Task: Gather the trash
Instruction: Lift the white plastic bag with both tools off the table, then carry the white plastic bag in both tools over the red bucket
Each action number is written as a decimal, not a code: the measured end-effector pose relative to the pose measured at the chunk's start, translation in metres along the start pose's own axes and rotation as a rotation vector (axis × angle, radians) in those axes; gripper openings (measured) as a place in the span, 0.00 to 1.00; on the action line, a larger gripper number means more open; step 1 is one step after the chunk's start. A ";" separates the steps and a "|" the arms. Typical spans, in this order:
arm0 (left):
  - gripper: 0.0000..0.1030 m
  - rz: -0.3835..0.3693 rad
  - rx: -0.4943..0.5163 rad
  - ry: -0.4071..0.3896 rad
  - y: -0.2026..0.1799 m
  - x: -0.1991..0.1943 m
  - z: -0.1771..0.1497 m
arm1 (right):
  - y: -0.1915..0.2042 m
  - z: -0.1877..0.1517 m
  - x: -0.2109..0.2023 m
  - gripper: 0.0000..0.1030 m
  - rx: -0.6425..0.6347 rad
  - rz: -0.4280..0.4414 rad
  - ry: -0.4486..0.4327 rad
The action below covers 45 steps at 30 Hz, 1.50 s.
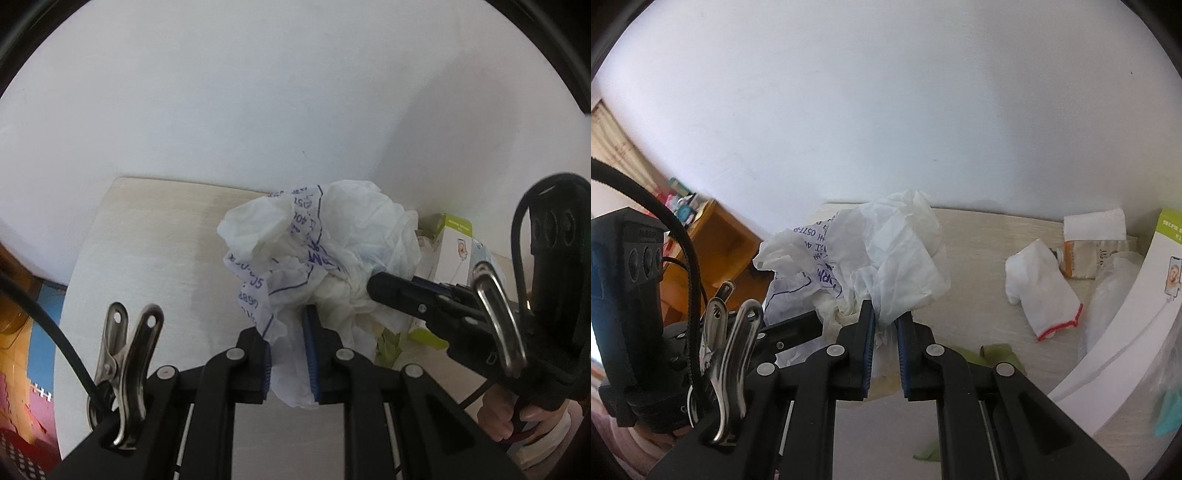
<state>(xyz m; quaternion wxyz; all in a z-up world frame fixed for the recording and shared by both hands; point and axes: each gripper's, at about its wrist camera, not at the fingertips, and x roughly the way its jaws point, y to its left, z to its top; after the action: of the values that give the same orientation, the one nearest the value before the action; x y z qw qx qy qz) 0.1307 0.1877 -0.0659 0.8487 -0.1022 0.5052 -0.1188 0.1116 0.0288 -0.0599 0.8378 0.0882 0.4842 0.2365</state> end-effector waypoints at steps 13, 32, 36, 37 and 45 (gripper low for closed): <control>0.15 0.089 -0.104 -0.034 -0.022 -0.024 -0.040 | 0.000 -0.016 -0.011 0.12 -0.088 0.090 0.050; 0.15 0.176 -0.211 -0.093 -0.063 -0.050 -0.087 | -0.009 -0.001 -0.017 0.12 -0.196 0.186 0.082; 0.15 0.201 -0.252 -0.110 -0.071 -0.056 -0.098 | -0.006 0.002 -0.013 0.12 -0.236 0.213 0.098; 0.15 0.207 -0.262 -0.115 -0.073 -0.057 -0.102 | -0.006 0.003 -0.012 0.12 -0.245 0.220 0.103; 0.15 0.266 -0.354 -0.152 -0.086 -0.070 -0.129 | 0.005 -0.002 -0.012 0.12 -0.339 0.278 0.143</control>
<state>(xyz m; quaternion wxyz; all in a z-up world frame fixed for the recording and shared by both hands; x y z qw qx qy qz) -0.0239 0.1203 -0.0431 0.8612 -0.1907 0.4620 0.0925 0.1034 0.0278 -0.0498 0.7634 -0.0048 0.4789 0.4334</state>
